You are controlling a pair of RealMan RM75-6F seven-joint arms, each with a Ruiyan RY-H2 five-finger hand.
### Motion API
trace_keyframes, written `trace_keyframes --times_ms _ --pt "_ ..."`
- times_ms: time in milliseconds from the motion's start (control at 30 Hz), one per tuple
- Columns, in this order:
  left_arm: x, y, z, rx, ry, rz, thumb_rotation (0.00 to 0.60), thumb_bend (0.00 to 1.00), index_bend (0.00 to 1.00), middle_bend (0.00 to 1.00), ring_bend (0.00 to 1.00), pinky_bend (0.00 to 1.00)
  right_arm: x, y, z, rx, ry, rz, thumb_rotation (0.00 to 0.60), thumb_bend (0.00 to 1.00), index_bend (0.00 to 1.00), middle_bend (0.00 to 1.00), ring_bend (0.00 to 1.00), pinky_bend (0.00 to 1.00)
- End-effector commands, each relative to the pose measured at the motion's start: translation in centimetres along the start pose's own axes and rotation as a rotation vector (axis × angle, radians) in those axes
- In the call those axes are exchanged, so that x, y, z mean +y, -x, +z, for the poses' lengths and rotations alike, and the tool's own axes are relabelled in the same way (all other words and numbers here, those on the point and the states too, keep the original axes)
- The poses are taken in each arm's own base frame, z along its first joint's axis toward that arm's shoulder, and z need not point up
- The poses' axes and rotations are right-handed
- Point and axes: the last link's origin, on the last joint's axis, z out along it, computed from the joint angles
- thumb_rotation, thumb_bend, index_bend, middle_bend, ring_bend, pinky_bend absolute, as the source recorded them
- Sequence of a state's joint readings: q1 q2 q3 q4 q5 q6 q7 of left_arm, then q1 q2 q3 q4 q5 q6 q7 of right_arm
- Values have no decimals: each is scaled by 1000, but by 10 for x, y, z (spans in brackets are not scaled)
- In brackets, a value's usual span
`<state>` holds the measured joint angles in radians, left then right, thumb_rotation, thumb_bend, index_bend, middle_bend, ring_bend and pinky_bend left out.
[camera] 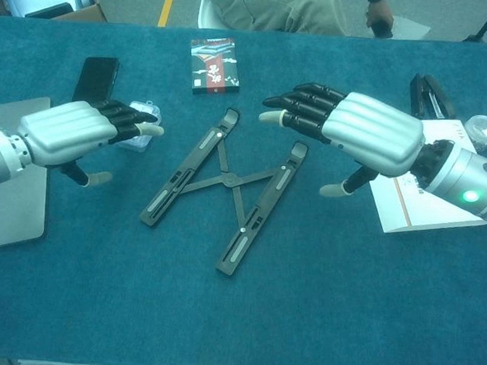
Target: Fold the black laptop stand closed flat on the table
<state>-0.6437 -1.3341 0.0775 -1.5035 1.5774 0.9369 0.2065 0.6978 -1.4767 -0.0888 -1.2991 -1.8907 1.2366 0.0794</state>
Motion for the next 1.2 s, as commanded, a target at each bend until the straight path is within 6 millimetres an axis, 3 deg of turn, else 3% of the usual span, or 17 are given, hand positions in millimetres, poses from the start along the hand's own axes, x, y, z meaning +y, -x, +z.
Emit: trace_keyframes --times_ms 33,233,600,867,1200 --pt "3 3 8 16 29 39 600 340 0 0 0 23 1 1 -1 -4 7 -2 600 0 0 0 0 49" --pt "6 7 23 48 92 125 600 340 0 0 0 5 3 4 1 -10 10 -25 600 0 0 0 0 43" --pt "21 6 49 71 174 108 600 339 0 0 0 0 -6 18 16 -20 -72 -92 600 0 0 0 0 2" --pt "27 7 56 65 200 128 600 340 0 0 0 0 -13 28 28 -37 -118 -122 600 0 0 0 0 0" --pt "20 7 61 69 197 181 600 340 0 0 0 0 -15 40 38 -51 -138 -161 600 0 0 0 0 0"
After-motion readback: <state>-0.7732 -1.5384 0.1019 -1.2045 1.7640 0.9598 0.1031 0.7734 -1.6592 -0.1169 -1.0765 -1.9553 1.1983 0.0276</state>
